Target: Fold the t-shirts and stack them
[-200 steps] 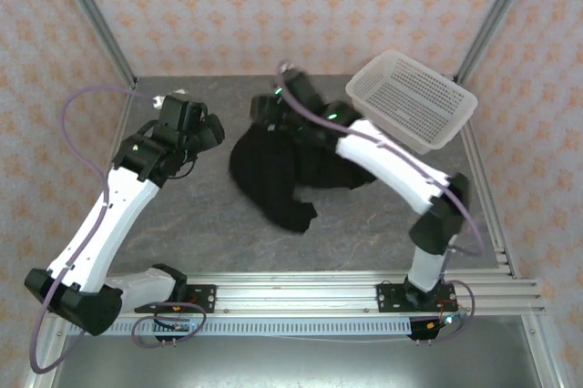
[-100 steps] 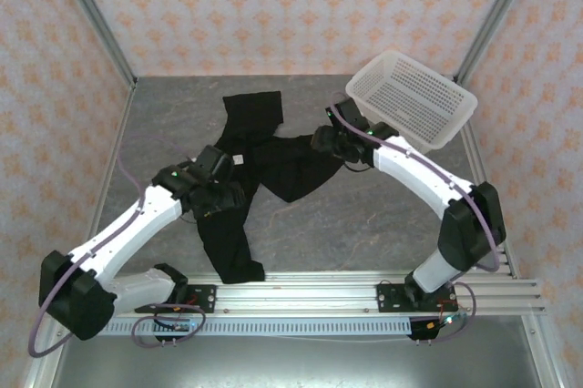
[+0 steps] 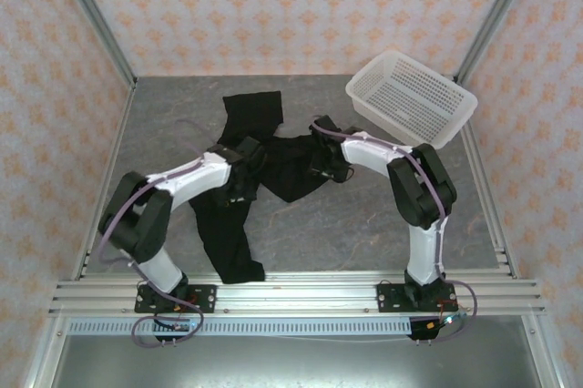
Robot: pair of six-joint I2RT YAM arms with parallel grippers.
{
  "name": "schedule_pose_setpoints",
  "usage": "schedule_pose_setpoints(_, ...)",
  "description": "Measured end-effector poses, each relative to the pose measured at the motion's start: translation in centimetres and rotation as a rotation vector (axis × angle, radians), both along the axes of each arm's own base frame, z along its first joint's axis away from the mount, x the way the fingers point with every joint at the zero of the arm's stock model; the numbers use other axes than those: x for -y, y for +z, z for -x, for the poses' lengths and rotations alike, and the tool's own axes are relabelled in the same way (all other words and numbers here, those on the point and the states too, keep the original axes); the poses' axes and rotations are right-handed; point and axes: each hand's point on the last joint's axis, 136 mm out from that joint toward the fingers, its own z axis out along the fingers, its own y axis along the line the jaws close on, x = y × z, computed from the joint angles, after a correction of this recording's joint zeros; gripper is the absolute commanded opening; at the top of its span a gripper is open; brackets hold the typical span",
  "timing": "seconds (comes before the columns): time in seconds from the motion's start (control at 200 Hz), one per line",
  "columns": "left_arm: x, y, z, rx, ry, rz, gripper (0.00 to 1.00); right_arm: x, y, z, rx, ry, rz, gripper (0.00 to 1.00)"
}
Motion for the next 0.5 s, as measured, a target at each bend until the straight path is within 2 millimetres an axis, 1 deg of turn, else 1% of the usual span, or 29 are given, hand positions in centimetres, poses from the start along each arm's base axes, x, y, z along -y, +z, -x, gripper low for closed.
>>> schedule_pose_setpoints(0.015, -0.1, 0.1, -0.2, 0.006, 0.009, -0.003, 0.00, 0.1, 0.0, -0.1, 0.000, -0.007, 0.001, 0.00)
schedule_pose_setpoints(0.07, -0.8, 0.5, -1.0, 0.018, 0.011, -0.011, 0.00, 0.6, -0.2, -0.1, -0.003, -0.025, 0.015, 0.00)
schedule_pose_setpoints(0.14, -1.6, 1.7, -2.3, 0.054, 0.035, 0.005, 0.00, 2.0, -0.3, -0.7, -0.001, -0.055, 0.035, 0.00)
schedule_pose_setpoints(0.21, -2.3, 3.6, -3.7, 0.112, 0.059, 0.036, 0.00, 4.0, -0.2, -1.5, 0.005, -0.090, 0.055, 0.00)
schedule_pose_setpoints(0.325, -2.8, 7.7, -5.7, 0.232, 0.083, 0.141, 0.00, 8.2, 0.7, -3.0, 0.022, -0.143, 0.092, 0.00)
schedule_pose_setpoints(0.42, -2.8, 10.6, -6.5, 0.308, 0.092, 0.226, 0.00, 11.4, 2.0, -3.9, 0.040, -0.169, 0.128, 0.00)
schedule_pose_setpoints(0.5, -3.6, 12.0, -6.7, 0.343, 0.109, 0.260, 0.00, 12.8, 3.0, -4.7, 0.056, -0.170, 0.152, 0.00)
